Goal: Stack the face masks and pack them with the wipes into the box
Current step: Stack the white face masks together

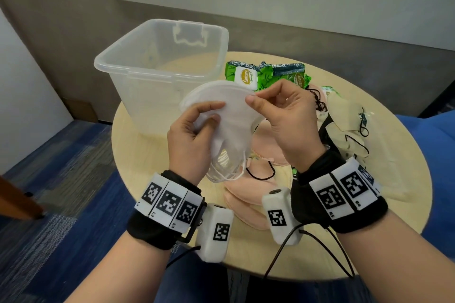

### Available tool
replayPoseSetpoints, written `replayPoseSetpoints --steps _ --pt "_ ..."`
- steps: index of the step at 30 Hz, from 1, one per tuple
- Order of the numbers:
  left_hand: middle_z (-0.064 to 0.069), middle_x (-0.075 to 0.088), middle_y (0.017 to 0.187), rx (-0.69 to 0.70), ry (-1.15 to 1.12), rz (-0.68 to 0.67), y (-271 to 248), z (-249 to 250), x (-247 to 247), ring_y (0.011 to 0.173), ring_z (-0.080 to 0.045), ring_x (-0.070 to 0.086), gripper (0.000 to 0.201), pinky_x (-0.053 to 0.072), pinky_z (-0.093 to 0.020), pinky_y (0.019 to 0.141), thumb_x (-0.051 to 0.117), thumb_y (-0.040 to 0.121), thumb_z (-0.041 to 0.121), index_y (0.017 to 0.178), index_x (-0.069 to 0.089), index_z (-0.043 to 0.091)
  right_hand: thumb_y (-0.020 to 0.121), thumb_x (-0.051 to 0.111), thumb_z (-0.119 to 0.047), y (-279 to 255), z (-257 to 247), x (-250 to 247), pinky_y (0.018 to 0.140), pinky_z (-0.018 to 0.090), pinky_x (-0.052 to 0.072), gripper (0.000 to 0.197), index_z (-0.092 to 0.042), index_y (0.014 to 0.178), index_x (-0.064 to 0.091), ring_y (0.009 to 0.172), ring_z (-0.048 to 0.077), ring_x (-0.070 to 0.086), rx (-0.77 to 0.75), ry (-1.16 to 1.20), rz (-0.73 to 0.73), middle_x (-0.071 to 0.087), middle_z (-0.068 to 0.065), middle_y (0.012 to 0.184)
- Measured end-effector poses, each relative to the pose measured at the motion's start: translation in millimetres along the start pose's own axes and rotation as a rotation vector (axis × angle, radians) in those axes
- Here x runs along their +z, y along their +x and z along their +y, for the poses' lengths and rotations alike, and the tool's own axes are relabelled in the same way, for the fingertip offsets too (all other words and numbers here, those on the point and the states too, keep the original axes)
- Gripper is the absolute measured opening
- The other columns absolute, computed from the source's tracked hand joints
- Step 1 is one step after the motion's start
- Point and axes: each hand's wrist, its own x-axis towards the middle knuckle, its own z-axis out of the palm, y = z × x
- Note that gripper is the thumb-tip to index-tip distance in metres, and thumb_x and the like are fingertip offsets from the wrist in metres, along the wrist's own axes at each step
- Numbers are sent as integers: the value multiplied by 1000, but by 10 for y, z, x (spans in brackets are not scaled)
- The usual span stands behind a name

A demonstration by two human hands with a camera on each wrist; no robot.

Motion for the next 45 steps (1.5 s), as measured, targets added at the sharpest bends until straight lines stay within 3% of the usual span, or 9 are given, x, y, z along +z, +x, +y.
replayPoseSetpoints --steps 3,6,11,16,22,30,34,38,45 --pt "20 69 84 -2 5 4 -2 -17 3 90 2 61 32 46 -16 84 58 84 -4 84 68 26 86 62 -2 5 28 21 62 29 44 19 -15 77 52 61 19 52 102 6 -33 58 2 59" --pt "22 68 85 0 9 20 -12 -30 1 91 3 61 32 46 -16 84 58 85 -4 85 67 27 85 63 -3 14 36 30 48 20 45 12 -11 83 55 48 7 55 215 20 -46 61 -2 56" --pt "23 67 85 20 12 36 -6 -35 -13 92 3 60 33 45 -14 84 59 85 -4 84 66 29 85 66 -12 8 46 12 42 9 36 22 -14 65 55 40 -5 45 292 -105 -63 50 -6 54" --pt "19 67 88 25 11 14 -23 -26 2 93 4 60 32 45 -14 85 58 85 -3 85 66 28 90 58 -14 27 64 49 55 27 49 21 -13 71 50 59 17 54 485 35 -105 55 2 68" --pt "21 66 93 44 37 -2 -9 -13 -32 98 4 59 26 43 -15 89 58 86 5 90 65 29 89 59 -8 74 108 43 64 41 56 16 -9 73 58 73 29 63 392 -6 -22 64 13 80" --pt "22 66 93 34 28 -20 -21 -30 -13 97 7 57 26 43 -13 86 55 85 6 88 64 30 79 69 -2 57 132 31 58 33 56 15 -7 70 59 66 22 61 342 -32 -9 61 11 73" --pt "27 65 92 11 29 -15 -16 -39 -14 98 5 57 23 43 -19 89 53 83 13 87 64 33 71 77 -6 47 141 26 53 24 42 16 -9 70 62 55 12 49 277 -146 -5 57 5 65" --pt "17 65 94 10 2 -17 -21 -29 -13 97 3 57 18 43 -17 89 52 85 14 90 64 27 68 78 -3 53 69 26 50 16 38 19 -9 65 60 44 1 44 227 -124 -18 54 0 57" --pt "13 62 95 33 -9 -29 -25 27 -14 93 10 56 28 40 -8 85 54 88 -6 89 62 21 67 79 -3 134 88 45 61 34 40 29 -19 55 58 60 21 43 151 -125 -11 50 3 57"
